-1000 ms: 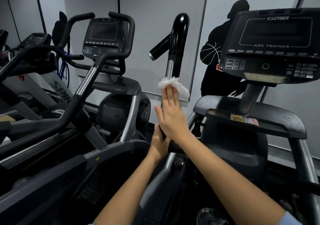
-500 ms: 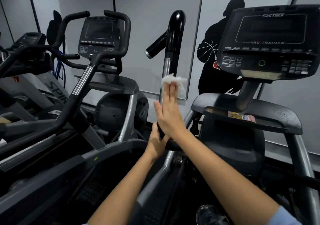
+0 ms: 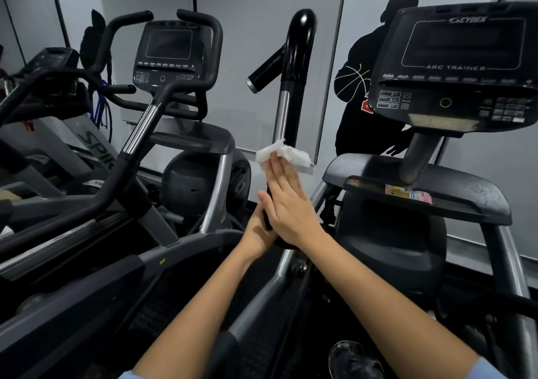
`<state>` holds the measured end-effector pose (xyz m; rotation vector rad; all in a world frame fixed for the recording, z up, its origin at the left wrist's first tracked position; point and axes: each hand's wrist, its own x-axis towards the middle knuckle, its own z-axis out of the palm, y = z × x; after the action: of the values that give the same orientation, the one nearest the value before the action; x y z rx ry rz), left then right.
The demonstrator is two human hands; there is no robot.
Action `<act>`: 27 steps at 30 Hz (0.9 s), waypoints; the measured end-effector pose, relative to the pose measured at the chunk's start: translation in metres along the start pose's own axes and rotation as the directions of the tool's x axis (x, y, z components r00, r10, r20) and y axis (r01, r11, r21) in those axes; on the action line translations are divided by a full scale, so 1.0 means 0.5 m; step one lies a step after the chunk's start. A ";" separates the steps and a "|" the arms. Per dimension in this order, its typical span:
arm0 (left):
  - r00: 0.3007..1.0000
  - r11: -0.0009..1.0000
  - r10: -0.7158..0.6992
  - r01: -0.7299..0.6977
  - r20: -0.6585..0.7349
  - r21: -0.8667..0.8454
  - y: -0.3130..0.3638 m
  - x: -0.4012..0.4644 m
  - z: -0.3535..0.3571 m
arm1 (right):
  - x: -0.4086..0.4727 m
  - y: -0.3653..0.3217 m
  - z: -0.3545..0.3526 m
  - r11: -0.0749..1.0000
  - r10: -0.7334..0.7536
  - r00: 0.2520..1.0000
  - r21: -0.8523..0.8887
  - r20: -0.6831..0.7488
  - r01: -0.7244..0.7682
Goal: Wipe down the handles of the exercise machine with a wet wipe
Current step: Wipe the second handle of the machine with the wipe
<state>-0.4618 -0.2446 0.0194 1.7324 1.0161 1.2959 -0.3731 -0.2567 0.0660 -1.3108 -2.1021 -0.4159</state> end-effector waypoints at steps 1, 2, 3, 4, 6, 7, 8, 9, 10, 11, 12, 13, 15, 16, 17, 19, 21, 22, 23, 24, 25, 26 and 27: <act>0.998 0.998 -0.041 0.043 0.045 -0.052 -0.002 0.001 -0.007 | -0.007 -0.002 0.002 1.000 -0.003 1.000 0.009 -0.004 0.003; 0.996 0.993 -0.079 0.083 0.041 -0.088 -0.001 0.001 -0.015 | -0.027 -0.005 0.009 0.999 -0.006 1.000 0.037 0.004 0.006; 0.995 0.989 -0.098 0.099 0.022 -0.109 0.000 0.000 -0.026 | -0.054 -0.009 0.021 0.996 -0.005 1.000 0.091 0.016 0.004; 0.994 0.985 -0.107 0.106 -0.002 -0.136 0.003 0.001 -0.040 | -0.082 -0.013 0.034 0.987 -0.005 1.000 0.160 0.017 0.002; 0.976 0.949 -0.180 0.141 -0.118 -0.283 0.019 0.021 -0.068 | -0.125 -0.018 0.058 0.967 -0.005 1.000 0.256 -0.003 0.005; 0.963 0.933 -0.202 0.133 -0.179 -0.334 0.034 0.037 -0.082 | -0.133 -0.022 0.067 0.960 0.008 0.999 0.279 -0.033 0.002; 0.959 0.938 -0.178 0.098 -0.218 -0.334 0.057 0.054 -0.092 | -0.131 -0.026 0.073 0.955 0.035 0.996 0.297 -0.082 -0.010; 0.963 0.952 -0.122 0.045 -0.240 -0.302 0.084 0.072 -0.097 | -0.123 -0.028 0.076 0.949 0.073 0.987 0.314 -0.143 -0.025; 0.971 0.967 -0.058 -0.003 -0.233 -0.254 0.120 0.089 -0.098 | -0.112 -0.029 0.075 0.947 0.112 0.971 0.320 -0.209 -0.040; 0.979 0.979 -0.001 -0.041 -0.205 -0.198 0.155 0.108 -0.092 | -0.103 -0.029 0.076 0.949 0.138 0.951 0.310 -0.276 -0.048; 0.986 0.987 0.048 -0.071 -0.158 -0.143 0.191 0.127 -0.083 | -0.096 -0.026 0.078 0.961 0.141 0.931 0.273 -0.336 -0.047; 0.991 0.992 0.077 -0.087 -0.111 -0.088 0.222 0.146 -0.072 | -0.094 -0.022 0.085 0.973 0.130 0.917 0.228 -0.378 -0.044; 0.990 0.991 0.131 -0.132 -0.049 -0.017 0.261 0.172 -0.055 | -0.095 -0.014 0.107 0.984 0.102 0.919 0.173 -0.380 -0.038; 0.988 0.988 0.153 -0.153 -0.030 0.004 0.265 0.182 -0.049 | -0.101 -0.013 0.119 0.986 0.085 0.935 0.162 -0.345 -0.030; 0.986 0.986 0.168 -0.168 -0.015 0.020 0.260 0.190 -0.047 | -0.111 -0.011 0.134 0.991 0.054 0.952 0.133 -0.302 -0.014; 0.983 0.981 0.185 -0.185 0.007 0.051 0.240 0.195 -0.047 | -0.142 0.001 0.165 0.998 -0.002 0.975 0.058 -0.223 0.015; 0.984 0.982 0.178 -0.179 0.013 0.053 0.229 0.197 -0.048 | -0.179 0.015 0.187 0.998 -0.037 0.986 -0.046 -0.161 0.029; 0.984 0.982 0.176 -0.176 0.011 0.060 0.230 0.197 -0.047 | -0.188 0.019 0.190 0.994 -0.059 0.989 -0.101 -0.134 0.046; 0.985 0.982 0.173 -0.173 0.003 0.071 0.231 0.197 -0.046 | -0.185 0.020 0.186 0.987 -0.084 0.989 -0.144 -0.120 0.066; 0.985 0.981 0.174 -0.174 -0.002 0.080 0.232 0.197 -0.044 | -0.171 0.017 0.174 0.983 -0.101 0.988 -0.167 -0.120 0.080; 0.985 0.981 0.175 -0.174 -0.008 0.088 0.232 0.197 -0.042 | -0.148 0.010 0.157 0.983 -0.094 0.987 -0.170 -0.127 0.072; 0.985 0.980 0.174 -0.172 -0.011 0.096 0.233 0.196 -0.041 | -0.121 0.002 0.142 0.985 -0.070 0.989 -0.169 -0.133 0.047; 0.986 0.981 0.169 -0.167 -0.013 0.102 0.233 0.194 -0.040 | -0.096 -0.005 0.132 0.984 -0.034 0.990 -0.181 -0.134 0.009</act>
<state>-0.4449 -0.2038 0.1658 1.9190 0.9796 1.3919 -0.3823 -0.2544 -0.0151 -1.3207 -2.0036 -0.6990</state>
